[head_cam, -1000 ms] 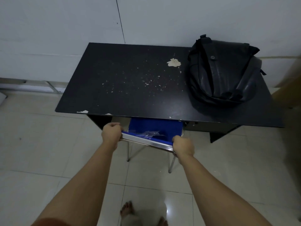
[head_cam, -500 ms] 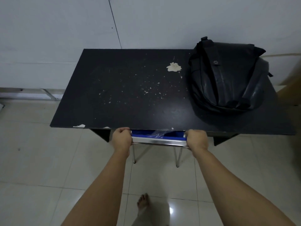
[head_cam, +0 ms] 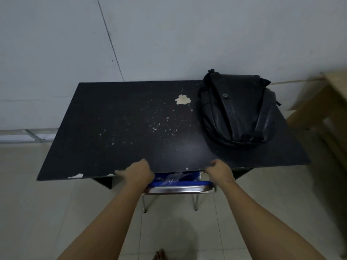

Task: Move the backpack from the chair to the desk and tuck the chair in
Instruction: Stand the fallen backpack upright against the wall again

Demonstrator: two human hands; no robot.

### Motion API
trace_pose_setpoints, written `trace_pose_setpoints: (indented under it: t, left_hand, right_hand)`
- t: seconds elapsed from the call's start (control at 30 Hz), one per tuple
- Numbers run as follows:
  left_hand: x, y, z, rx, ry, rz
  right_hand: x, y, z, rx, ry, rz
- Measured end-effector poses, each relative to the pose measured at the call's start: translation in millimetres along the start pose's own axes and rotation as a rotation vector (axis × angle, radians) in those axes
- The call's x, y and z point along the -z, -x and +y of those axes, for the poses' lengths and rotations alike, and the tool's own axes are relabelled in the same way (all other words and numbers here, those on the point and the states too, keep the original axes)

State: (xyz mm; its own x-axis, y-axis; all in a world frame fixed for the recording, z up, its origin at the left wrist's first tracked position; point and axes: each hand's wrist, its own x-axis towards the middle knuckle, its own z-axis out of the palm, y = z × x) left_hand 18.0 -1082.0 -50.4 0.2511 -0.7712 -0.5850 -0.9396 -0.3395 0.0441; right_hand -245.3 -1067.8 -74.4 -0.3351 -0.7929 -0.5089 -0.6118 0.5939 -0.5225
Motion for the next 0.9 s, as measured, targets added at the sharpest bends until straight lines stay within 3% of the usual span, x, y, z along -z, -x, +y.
trace_pose_setpoints:
  t: [0.17,0.3,0.6,0.9]
  left_hand:
    - [36.0,2.1,84.0,-0.432,0.004,-0.014]
    - [49.0,-9.2,163.3,-0.651,-0.015,-0.009]
    - [29.2,-73.3,305.3,-0.629,-0.098,-0.037]
    - [15.9,-119.4,307.1,-0.729,-0.008,0.213]
  right_hand:
    - [56.5,-34.5,-0.1,0.073,0.246,0.167]
    - [111.0,-77.1,17.0,0.18,0.423,0.192]
    - [186.0,-189.7,84.5,0.402,0.787,0.075]
    - [230.1,-240.7,92.7,0.71,0.614,-0.048]
